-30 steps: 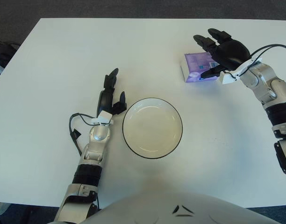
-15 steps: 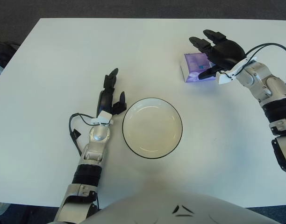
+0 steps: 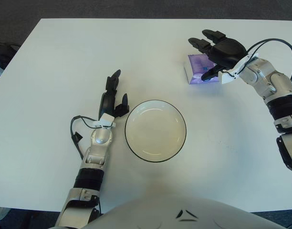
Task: Put the tissue paper into the plate.
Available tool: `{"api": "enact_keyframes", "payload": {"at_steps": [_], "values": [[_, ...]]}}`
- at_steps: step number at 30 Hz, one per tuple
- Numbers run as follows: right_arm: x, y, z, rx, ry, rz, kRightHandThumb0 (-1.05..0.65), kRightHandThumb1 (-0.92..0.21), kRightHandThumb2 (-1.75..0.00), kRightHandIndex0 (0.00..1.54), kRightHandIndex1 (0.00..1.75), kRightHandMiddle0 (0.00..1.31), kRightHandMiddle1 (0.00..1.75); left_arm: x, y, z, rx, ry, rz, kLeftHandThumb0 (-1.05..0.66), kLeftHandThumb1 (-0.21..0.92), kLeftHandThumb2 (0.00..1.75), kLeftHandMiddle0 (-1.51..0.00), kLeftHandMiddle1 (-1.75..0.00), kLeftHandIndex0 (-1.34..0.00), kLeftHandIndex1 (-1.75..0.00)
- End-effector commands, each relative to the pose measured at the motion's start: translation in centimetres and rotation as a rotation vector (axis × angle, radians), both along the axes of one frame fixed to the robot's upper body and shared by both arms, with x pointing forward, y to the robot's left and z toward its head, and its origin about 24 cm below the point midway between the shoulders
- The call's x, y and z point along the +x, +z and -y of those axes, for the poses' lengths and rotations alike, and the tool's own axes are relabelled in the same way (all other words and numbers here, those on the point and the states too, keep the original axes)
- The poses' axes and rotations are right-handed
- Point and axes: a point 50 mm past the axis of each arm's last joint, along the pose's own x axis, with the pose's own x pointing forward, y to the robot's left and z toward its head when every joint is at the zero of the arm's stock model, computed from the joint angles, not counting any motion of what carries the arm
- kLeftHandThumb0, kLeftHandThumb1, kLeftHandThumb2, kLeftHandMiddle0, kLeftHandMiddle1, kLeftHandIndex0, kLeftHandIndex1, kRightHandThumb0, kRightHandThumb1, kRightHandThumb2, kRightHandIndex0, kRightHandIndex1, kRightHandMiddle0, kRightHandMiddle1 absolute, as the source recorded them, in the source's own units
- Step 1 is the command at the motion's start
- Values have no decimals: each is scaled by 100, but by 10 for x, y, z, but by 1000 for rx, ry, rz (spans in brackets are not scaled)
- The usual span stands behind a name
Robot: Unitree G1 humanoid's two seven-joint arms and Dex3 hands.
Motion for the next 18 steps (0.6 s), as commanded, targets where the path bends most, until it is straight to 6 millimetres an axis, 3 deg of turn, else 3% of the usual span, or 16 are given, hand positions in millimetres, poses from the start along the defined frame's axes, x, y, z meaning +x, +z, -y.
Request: {"api": "enact_keyframes", "payload": {"at_steps": [1, 18], "values": [[1, 2, 2, -51, 0, -6, -105, -92, -14, 0, 0, 0, 0, -16, -31, -4, 8, 21, -149, -69, 92, 86, -30, -6, 0, -61], [5, 7, 1, -111, -21, -55, -105, -92, -10, 0, 0, 0, 0, -16, -31, -5, -10, 25, -142, -69, 92, 86, -31, -6, 0, -60]]}}
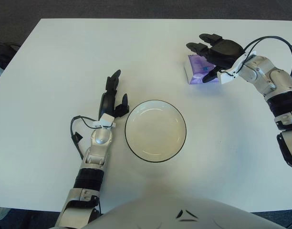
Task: Put the tissue paper into the plate.
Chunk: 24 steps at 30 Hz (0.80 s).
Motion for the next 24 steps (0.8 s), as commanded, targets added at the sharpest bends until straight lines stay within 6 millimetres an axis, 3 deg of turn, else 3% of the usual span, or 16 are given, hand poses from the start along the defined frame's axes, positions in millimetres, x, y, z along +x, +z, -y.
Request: {"api": "enact_keyframes", "payload": {"at_steps": [1, 24], "values": [[2, 8, 2, -22, -18, 13, -105, -92, -10, 0, 0, 0, 0, -16, -31, -5, -4, 23, -146, -69, 92, 86, -31, -6, 0, -60], [8, 10, 5, -35, -79, -28, -105, -91, -5, 0, 0, 0, 0, -15, -31, -12, -15, 34, -154, -69, 92, 85, -30, -6, 0, -59]]}}
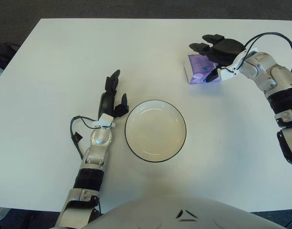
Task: Put the tissue paper into the plate.
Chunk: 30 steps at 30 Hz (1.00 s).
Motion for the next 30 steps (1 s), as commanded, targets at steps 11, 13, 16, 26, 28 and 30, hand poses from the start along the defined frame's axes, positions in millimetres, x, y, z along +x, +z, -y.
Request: {"api": "enact_keyframes", "payload": {"at_steps": [11, 13, 16, 26, 28, 30], "values": [[7, 6, 4, 25, -69, 35, -105, -90, -3, 0, 0, 0, 0, -14, -31, -12, 8, 23, -146, -69, 92, 85, -29, -5, 0, -63], [8, 6, 4, 21, -77, 34, -105, -90, -3, 0, 0, 0, 0, -14, -31, -12, 6, 22, -145, -69, 92, 84, -29, -5, 0, -63], [9, 6, 4, 19, -85, 28, -105, -90, -3, 0, 0, 0, 0, -14, -32, -13, 3, 21, -142, -69, 92, 84, -29, -5, 0, -64], [14, 4, 5, -3, -115, -38, -105, -90, -2, 0, 0, 0, 0, -14, -31, -13, -6, 18, -128, -68, 92, 83, -29, -5, 0, -66], [15, 4, 5, -6, -116, -45, -105, -89, -2, 0, 0, 0, 0, -14, -31, -13, -6, 17, -126, -68, 92, 83, -29, -5, 0, -66], [16, 3, 5, -7, -120, -58, -105, -89, -1, 0, 0, 0, 0, -14, -31, -13, -7, 16, -125, -68, 92, 83, -29, -5, 0, -66]]}}
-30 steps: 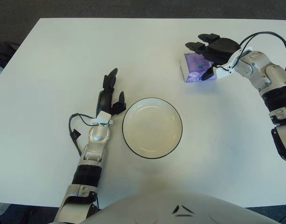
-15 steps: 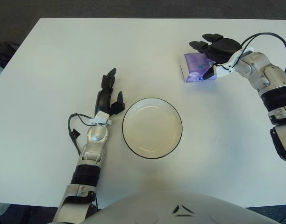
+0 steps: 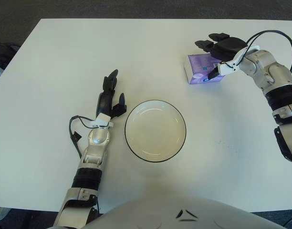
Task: Put the tissue paper into the plate.
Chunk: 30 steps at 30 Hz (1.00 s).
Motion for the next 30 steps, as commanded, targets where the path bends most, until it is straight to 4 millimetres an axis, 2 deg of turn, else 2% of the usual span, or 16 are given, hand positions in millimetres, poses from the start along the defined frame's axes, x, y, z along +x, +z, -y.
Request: {"api": "enact_keyframes", "payload": {"at_steps": [1, 30], "values": [[2, 0, -2, -4, 1, -25, -105, -88, -1, 0, 0, 0, 0, -15, -31, -8, 2, 23, -136, -68, 92, 83, -29, -5, 0, -66], [4, -15, -6, -20, 41, -101, -105, -92, -2, 0, 0, 0, 0, -16, -30, -5, -7, 23, -132, -67, 92, 83, -30, -5, 0, -66]]}}
